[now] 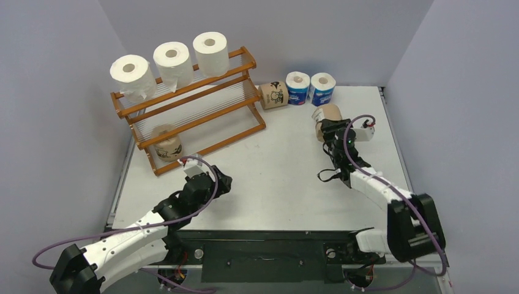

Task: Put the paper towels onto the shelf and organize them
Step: Adjust the paper towel at the center of the board.

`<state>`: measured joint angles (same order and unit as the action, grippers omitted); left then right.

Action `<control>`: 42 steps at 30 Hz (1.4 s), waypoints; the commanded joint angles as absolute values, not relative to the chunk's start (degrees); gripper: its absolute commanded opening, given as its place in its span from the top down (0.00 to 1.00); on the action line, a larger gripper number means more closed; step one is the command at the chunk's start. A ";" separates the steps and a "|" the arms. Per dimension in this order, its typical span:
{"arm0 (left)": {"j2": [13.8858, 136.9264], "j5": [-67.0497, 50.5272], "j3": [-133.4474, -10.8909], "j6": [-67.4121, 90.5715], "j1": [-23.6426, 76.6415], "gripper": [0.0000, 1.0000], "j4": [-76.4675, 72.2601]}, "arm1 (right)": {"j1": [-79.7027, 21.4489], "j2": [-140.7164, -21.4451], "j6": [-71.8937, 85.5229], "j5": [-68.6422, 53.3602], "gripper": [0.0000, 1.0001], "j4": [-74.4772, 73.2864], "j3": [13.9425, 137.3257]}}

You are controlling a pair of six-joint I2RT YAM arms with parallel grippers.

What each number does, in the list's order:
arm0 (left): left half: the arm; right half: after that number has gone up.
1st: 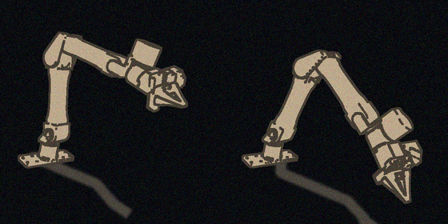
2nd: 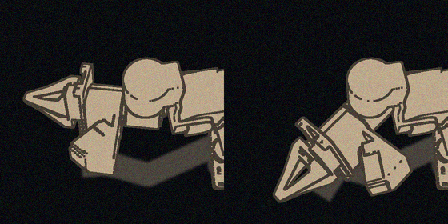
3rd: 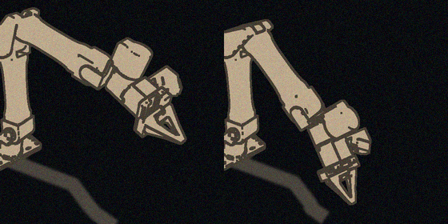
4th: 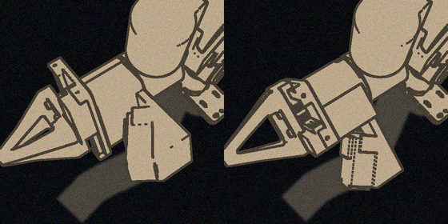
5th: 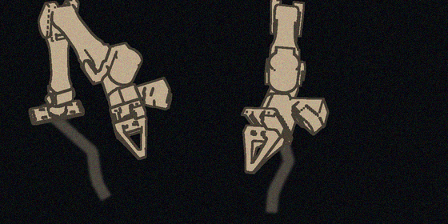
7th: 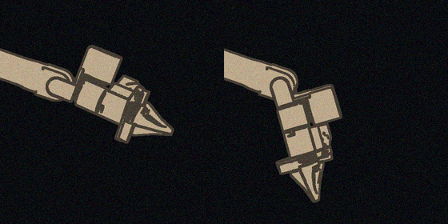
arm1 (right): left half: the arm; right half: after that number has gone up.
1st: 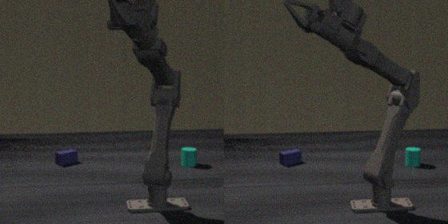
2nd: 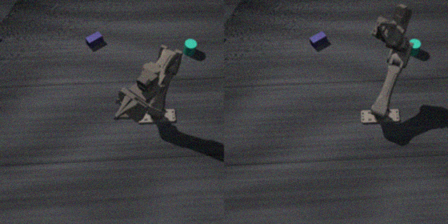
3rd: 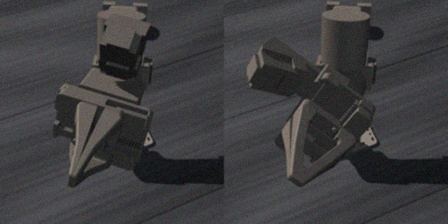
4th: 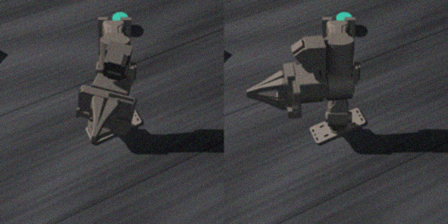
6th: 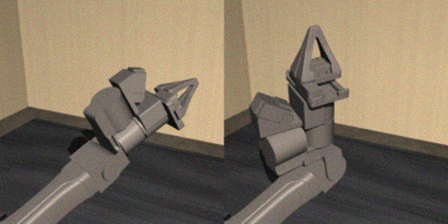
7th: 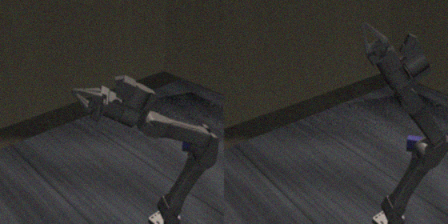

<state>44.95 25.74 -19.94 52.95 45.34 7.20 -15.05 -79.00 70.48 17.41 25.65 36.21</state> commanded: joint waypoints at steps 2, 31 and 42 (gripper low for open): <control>40.86 27.24 -19.45 52.45 45.37 0.32 8.39 | -16.88 -64.28 52.09 8.14 0.65 5.76 40.44; 33.30 28.67 -16.79 55.76 44.63 0.31 14.22 | -61.17 -96.28 13.12 21.69 0.63 -51.98 83.09; 34.94 28.98 -16.12 57.00 44.32 0.31 14.43 | -61.16 -97.21 12.09 18.89 0.41 -50.33 80.65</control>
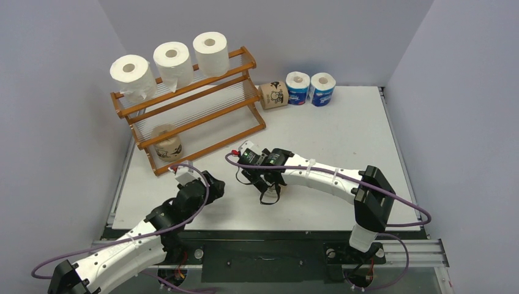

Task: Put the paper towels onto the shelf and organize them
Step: Adjust the paper towel at the center of the board, then pick up the paper towel from the center of the board.

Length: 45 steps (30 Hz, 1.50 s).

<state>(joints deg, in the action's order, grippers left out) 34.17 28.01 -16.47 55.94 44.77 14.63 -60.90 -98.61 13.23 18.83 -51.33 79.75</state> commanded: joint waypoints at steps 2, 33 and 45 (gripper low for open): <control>35.20 28.91 -15.97 57.19 44.30 0.31 14.33 | -61.16 -96.20 12.50 19.02 0.38 -50.39 80.55; 26.49 30.03 -15.85 57.55 44.24 0.31 26.22 | -39.76 -70.26 37.71 -0.76 0.32 -18.15 49.04; 24.83 32.58 -17.34 58.20 44.21 0.31 28.40 | -40.05 -72.62 36.70 1.55 0.42 -19.59 49.15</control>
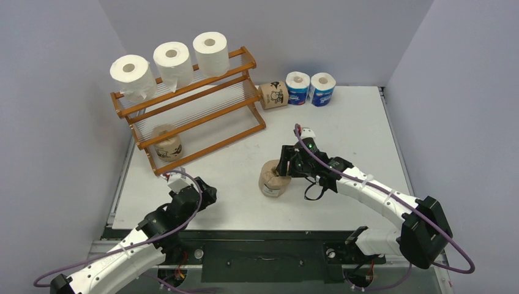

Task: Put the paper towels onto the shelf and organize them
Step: Pick up the paper towel from the center of the board.

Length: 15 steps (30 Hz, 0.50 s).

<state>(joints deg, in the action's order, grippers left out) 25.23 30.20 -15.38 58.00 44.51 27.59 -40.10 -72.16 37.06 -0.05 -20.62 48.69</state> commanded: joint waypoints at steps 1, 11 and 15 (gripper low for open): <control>24.85 32.73 -17.59 58.02 44.21 0.31 28.37 | -40.11 -72.85 36.46 1.99 0.43 -20.41 49.51; 26.54 34.99 -23.74 53.78 44.21 0.13 27.46 | -42.08 -76.74 34.92 4.37 0.53 -24.00 52.02; 28.06 35.04 -27.67 52.96 44.18 0.03 28.50 | -43.61 -77.07 35.50 5.15 0.61 -23.79 53.45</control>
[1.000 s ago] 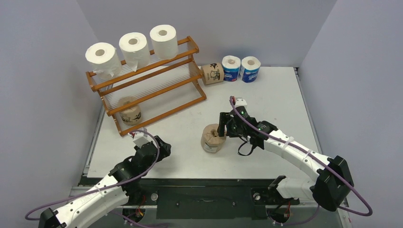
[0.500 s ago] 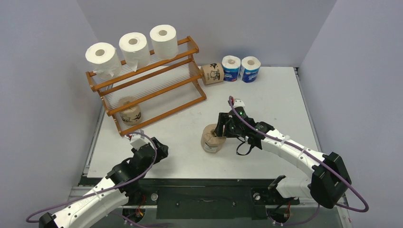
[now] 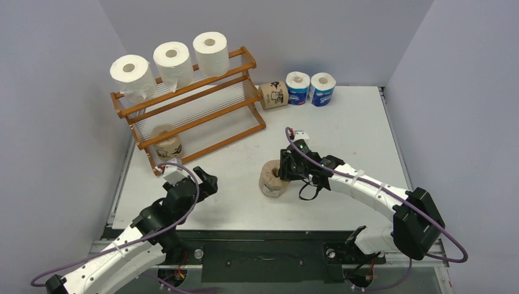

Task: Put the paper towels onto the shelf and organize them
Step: Pick up the paper towel from the center of the board, then place the paper towel on the shelf.

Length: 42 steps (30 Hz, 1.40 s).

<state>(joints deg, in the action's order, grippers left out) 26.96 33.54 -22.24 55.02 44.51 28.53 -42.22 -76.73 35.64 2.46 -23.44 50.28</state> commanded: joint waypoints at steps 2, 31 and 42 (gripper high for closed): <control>28.52 35.34 -29.82 51.44 44.10 0.03 29.51 | -44.22 -76.93 35.90 5.65 0.63 -23.81 54.66; 19.42 51.76 -43.37 42.01 43.84 0.04 37.90 | -46.52 -111.05 39.87 6.59 0.68 -23.62 99.69; 18.90 50.81 -40.72 42.97 43.80 0.04 36.76 | -47.91 -118.84 42.65 8.10 0.68 -23.85 108.43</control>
<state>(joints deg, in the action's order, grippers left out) 19.31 50.76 -40.91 43.03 44.10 38.41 -46.96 -117.91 40.58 6.70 -25.93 102.89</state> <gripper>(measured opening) 0.966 0.327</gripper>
